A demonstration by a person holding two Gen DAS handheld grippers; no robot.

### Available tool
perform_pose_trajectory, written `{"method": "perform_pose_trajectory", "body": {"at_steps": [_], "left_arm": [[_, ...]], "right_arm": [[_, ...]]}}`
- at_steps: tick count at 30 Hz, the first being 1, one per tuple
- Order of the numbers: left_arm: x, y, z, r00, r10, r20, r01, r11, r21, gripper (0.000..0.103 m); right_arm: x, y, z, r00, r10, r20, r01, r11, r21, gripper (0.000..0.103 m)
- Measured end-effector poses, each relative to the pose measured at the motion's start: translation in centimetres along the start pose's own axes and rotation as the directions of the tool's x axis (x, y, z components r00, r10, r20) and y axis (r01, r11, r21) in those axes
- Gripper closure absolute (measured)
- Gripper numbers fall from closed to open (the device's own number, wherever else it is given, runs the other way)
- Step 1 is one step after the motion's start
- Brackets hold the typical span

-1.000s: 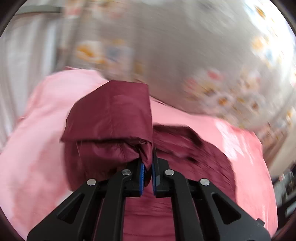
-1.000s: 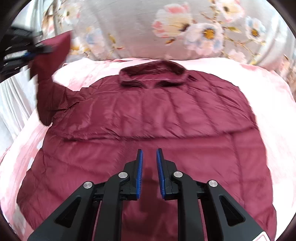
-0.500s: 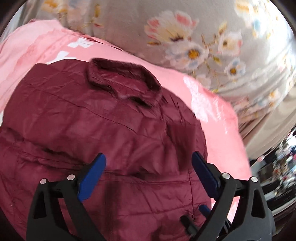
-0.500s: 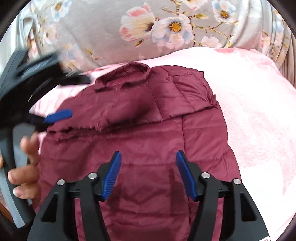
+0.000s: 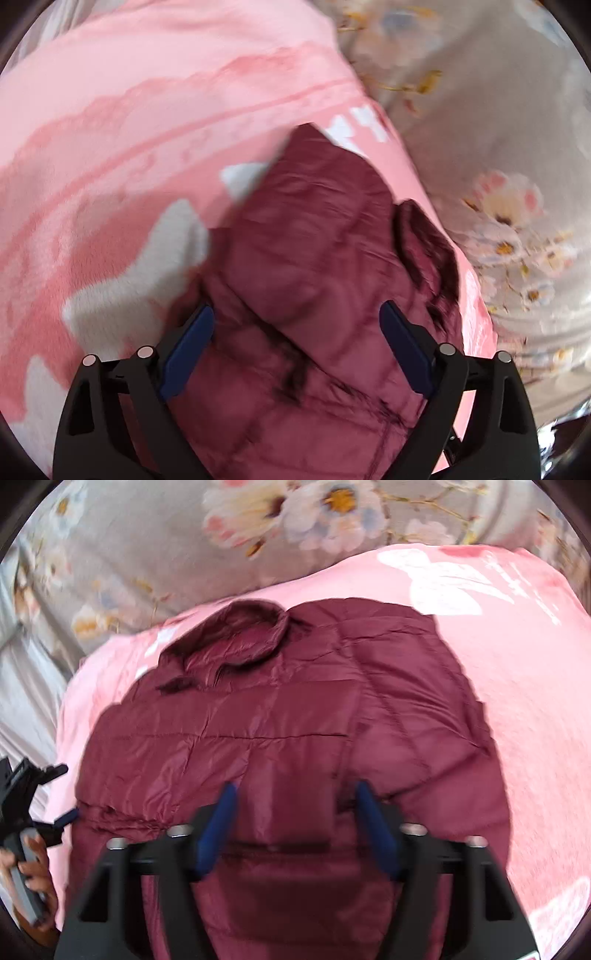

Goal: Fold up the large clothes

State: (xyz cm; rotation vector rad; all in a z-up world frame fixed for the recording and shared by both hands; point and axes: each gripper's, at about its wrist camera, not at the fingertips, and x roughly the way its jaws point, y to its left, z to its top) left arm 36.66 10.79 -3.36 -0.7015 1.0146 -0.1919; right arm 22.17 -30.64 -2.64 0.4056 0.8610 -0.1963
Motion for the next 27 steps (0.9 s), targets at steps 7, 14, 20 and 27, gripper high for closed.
{"method": "perform_pose_trajectory", "body": {"at_steps": [7,14,20,27], "left_arm": [[1.7,-0.3,1.0,0.997,0.075,0.006,-0.076,0.997,0.025,0.035],[3.2,-1.3,0.8,0.979,0.193,0.062,-0.199,0.975,0.102,0.042],[4.0,-2.3,-0.3,0.939,0.313,0.145,-0.338,0.918,0.207,0.056],[4.8,-3.4,-2.0,0.888,0.392,0.242,-0.452,0.84,0.3,0.057]], "right_arm": [[-6.9,2.4,5.8,0.972,0.007,0.234,0.02,0.994,-0.109,0.1],[-5.5,-0.1,6.0,0.961,-0.142,0.237,0.175,0.977,-0.123,0.101],[0.1,-3.6,2.0,0.973,-0.201,0.116,0.211,0.974,-0.083,0.101],[2.4,-4.3,0.3,0.975,-0.212,0.063,0.218,0.97,-0.107,0.099]]}}
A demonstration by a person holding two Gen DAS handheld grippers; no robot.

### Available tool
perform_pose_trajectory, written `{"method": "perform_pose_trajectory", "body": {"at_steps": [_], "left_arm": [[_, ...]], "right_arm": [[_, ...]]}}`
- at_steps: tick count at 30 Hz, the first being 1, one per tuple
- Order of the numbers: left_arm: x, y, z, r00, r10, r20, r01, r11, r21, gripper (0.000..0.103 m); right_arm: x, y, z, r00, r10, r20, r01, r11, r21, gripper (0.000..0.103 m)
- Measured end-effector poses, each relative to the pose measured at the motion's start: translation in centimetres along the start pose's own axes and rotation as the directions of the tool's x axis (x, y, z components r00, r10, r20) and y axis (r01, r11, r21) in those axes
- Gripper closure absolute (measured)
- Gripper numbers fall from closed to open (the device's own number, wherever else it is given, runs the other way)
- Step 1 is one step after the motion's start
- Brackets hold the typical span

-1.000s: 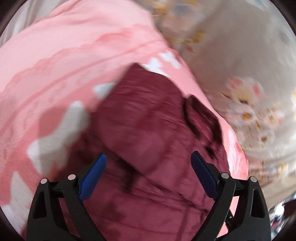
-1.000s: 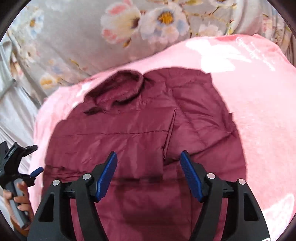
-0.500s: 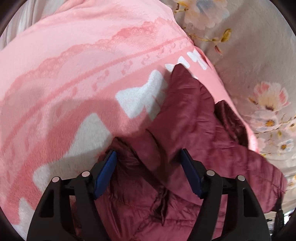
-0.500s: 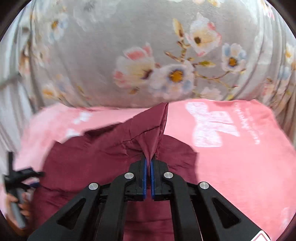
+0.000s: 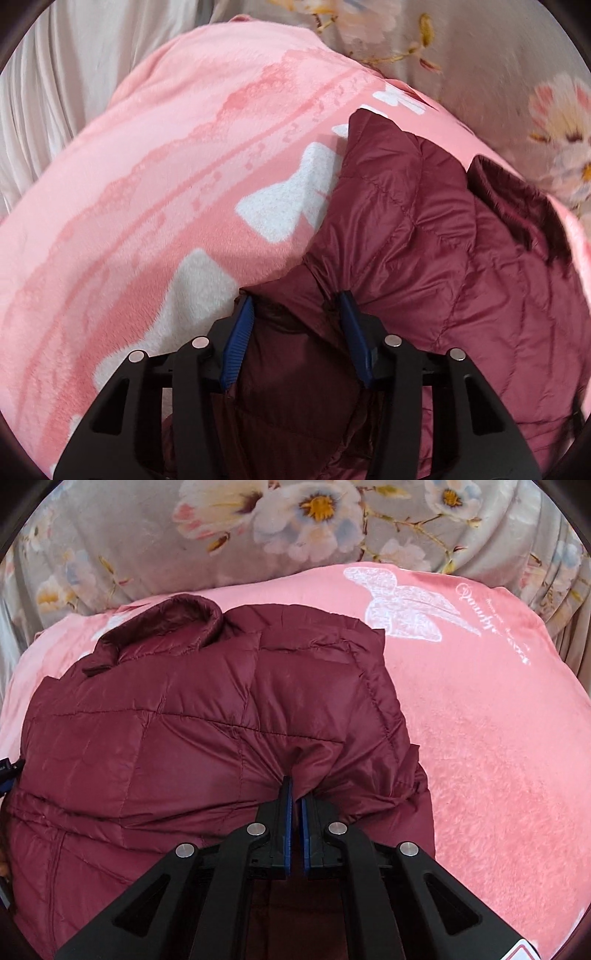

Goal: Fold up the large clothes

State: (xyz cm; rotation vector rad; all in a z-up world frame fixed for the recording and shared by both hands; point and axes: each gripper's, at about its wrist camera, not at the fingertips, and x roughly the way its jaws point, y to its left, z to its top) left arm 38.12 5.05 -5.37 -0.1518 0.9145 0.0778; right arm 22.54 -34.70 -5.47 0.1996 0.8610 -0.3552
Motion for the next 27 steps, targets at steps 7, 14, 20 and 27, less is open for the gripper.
{"method": "perform_pose_trajectory", "body": {"at_steps": [7,14,20,27], "left_arm": [[-3.3,-0.4,0.2,0.999,0.035,0.022,-0.037,0.996,0.079,0.058],[-10.1,-6.6,1.8,0.983,-0.145,0.109,0.122,0.974,0.189,0.056],[-5.0,-11.3,-0.7,0.988,-0.154,-0.023,0.155,0.961,0.227,0.057],[-2.5,-11.6,-4.3,0.994,-0.11,0.017,0.102,0.959,0.266,0.056]], "right_arm": [[-4.2,-1.3,0.7,0.999,-0.01,0.048,0.007,0.998,0.064,0.092],[-7.4,5.5,3.6,0.984,0.106,0.143,-0.102,0.994,-0.036,0.083],[-2.4,10.1,2.5,0.985,0.173,0.013,-0.172,0.982,-0.076,0.083],[0.0,11.1,-0.8,0.987,0.159,-0.021,-0.16,0.98,-0.12,0.083]]}}
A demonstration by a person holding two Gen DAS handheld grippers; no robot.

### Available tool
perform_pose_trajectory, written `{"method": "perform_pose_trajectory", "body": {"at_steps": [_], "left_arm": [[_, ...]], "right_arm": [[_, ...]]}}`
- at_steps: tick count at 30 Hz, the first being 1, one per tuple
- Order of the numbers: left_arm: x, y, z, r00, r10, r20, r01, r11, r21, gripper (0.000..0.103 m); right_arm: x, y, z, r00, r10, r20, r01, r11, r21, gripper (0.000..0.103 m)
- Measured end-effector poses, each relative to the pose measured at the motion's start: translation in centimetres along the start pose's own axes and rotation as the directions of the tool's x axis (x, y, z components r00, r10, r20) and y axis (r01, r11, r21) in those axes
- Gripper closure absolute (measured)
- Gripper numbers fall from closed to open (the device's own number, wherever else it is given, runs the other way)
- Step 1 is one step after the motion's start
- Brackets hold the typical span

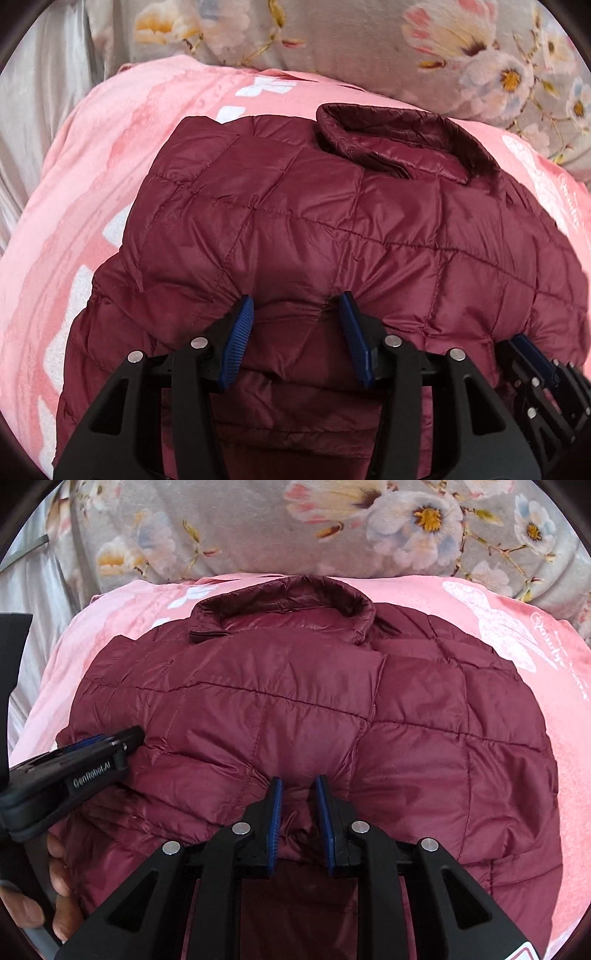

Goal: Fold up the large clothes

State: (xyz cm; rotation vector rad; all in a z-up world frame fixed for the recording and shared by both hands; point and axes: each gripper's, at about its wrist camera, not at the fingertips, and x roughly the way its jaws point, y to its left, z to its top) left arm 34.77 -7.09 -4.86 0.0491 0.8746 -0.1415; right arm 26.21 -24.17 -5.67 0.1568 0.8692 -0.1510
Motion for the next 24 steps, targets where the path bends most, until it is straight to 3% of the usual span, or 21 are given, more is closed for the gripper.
{"method": "perform_pose_trajectory", "body": {"at_steps": [8,24], "left_arm": [[0.5,-0.2,-1.3,0.999,0.014,0.047,-0.015,1.0,0.012,0.056],[0.6,-1.1,-1.5,0.996,0.067,0.066,-0.07,0.996,0.053,0.056]], "right_arm": [[0.5,0.5,-0.5,0.999,-0.035,0.02,0.036,0.999,-0.03,0.083],[0.8,0.6,-0.6,0.998,-0.053,0.032,0.054,0.998,-0.041,0.083]]}}
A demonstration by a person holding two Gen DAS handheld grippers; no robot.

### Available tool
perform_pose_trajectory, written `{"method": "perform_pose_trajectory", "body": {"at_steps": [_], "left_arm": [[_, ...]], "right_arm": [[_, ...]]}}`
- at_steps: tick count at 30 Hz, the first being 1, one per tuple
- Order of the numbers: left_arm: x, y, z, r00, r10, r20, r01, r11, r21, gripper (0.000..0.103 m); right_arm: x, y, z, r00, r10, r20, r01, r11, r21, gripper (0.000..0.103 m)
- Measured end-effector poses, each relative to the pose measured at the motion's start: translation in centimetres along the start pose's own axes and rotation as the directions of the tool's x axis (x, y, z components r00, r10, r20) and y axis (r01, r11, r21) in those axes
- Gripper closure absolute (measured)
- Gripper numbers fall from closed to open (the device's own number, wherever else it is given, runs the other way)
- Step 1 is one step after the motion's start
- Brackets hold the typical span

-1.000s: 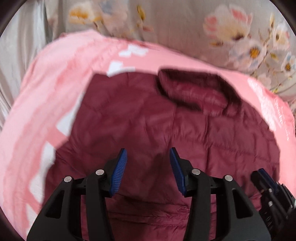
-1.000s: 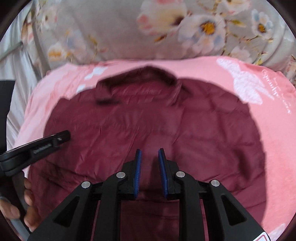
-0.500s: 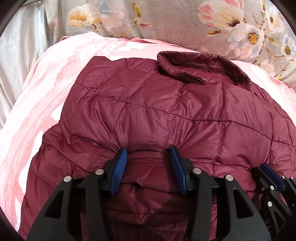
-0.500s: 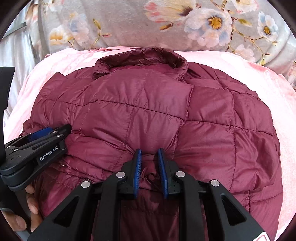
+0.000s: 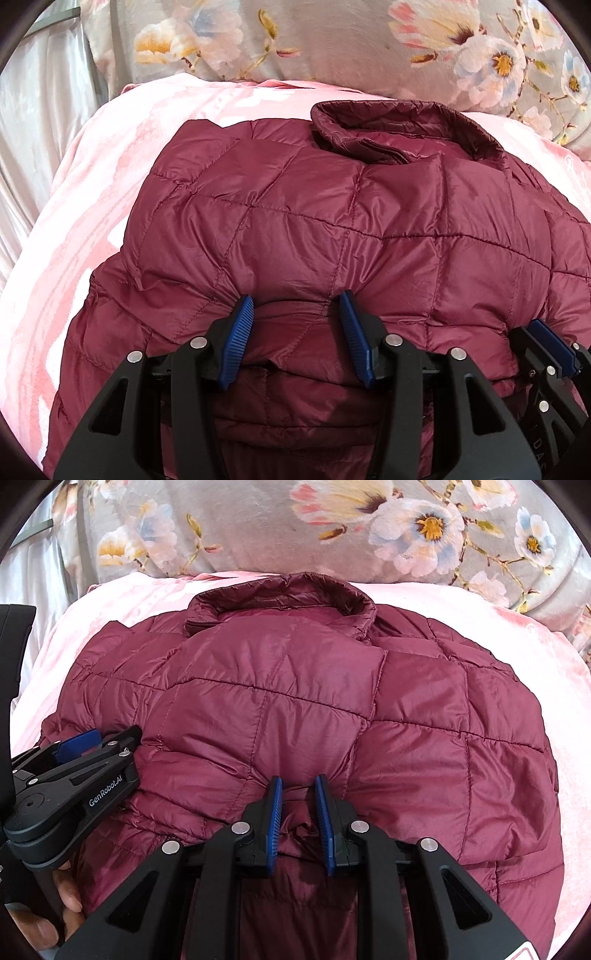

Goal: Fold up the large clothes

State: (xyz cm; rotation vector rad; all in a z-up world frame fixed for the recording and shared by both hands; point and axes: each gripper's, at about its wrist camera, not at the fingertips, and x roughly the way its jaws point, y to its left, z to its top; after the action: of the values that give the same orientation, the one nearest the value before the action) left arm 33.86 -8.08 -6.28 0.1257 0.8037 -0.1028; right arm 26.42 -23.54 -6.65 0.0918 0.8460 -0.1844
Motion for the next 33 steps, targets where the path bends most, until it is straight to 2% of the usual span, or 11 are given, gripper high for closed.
{"method": "perform_pose_trajectory", "body": {"at_steps": [7,9,12,14,18,20,25,26,29,31,33], "left_arm": [[0.0,-0.3,0.0,1.0,0.006,-0.001,-0.006,1.0,0.002,0.056],[0.0,-0.3,0.0,1.0,0.005,-0.001,-0.005,1.0,0.001,0.056],[-0.3,0.4,0.2,0.999,-0.04,-0.013,0.039,0.999,-0.01,0.054],[-0.9,1.5,1.0,0.993,-0.108,-0.04,0.107,0.994,-0.025,0.049],[-1.8,4.3,4.5,0.963,-0.265,-0.043,0.256,0.954,-0.157,0.038],[-1.2,5.2,7.3,0.943,-0.331,-0.037,0.313,0.919,-0.238,0.038],[3.2,4.9,12.0,0.92,-0.384,-0.082,0.334,0.874,-0.352,0.038],[4.1,4.8,12.3,0.905,-0.414,-0.093,0.352,0.855,-0.381,0.038],[7.1,3.8,12.6,0.843,-0.522,-0.134,0.415,0.787,-0.456,0.039],[8.8,3.5,12.4,0.83,-0.538,-0.147,0.407,0.765,-0.498,0.044],[9.7,3.3,12.3,0.825,-0.547,-0.144,0.408,0.751,-0.519,0.053]], "right_arm": [[0.0,0.0,0.0,1.0,0.007,-0.002,-0.007,1.0,0.006,0.083],[0.0,-0.5,0.1,0.999,0.05,-0.005,-0.05,0.998,0.031,0.082],[-0.4,-2.1,0.5,0.986,0.164,-0.035,-0.161,0.984,0.081,0.074],[-1.5,-3.0,1.0,0.979,0.197,-0.042,-0.192,0.976,0.102,0.059],[-3.6,-5.9,3.8,0.977,0.213,0.024,-0.214,0.962,0.168,0.048],[-3.2,-7.9,5.8,0.962,0.266,0.051,-0.27,0.926,0.264,0.047],[1.3,-10.8,9.3,0.942,0.325,0.078,-0.327,0.846,0.422,0.047],[2.1,-11.1,9.5,0.938,0.339,0.076,-0.336,0.831,0.443,0.047],[5.7,-11.3,9.7,0.921,0.386,0.05,-0.354,0.778,0.519,0.047],[7.5,-10.7,9.6,0.912,0.41,0.029,-0.358,0.759,0.544,0.047],[8.4,-9.8,10.0,0.911,0.411,0.011,-0.356,0.774,0.524,0.049]]}}
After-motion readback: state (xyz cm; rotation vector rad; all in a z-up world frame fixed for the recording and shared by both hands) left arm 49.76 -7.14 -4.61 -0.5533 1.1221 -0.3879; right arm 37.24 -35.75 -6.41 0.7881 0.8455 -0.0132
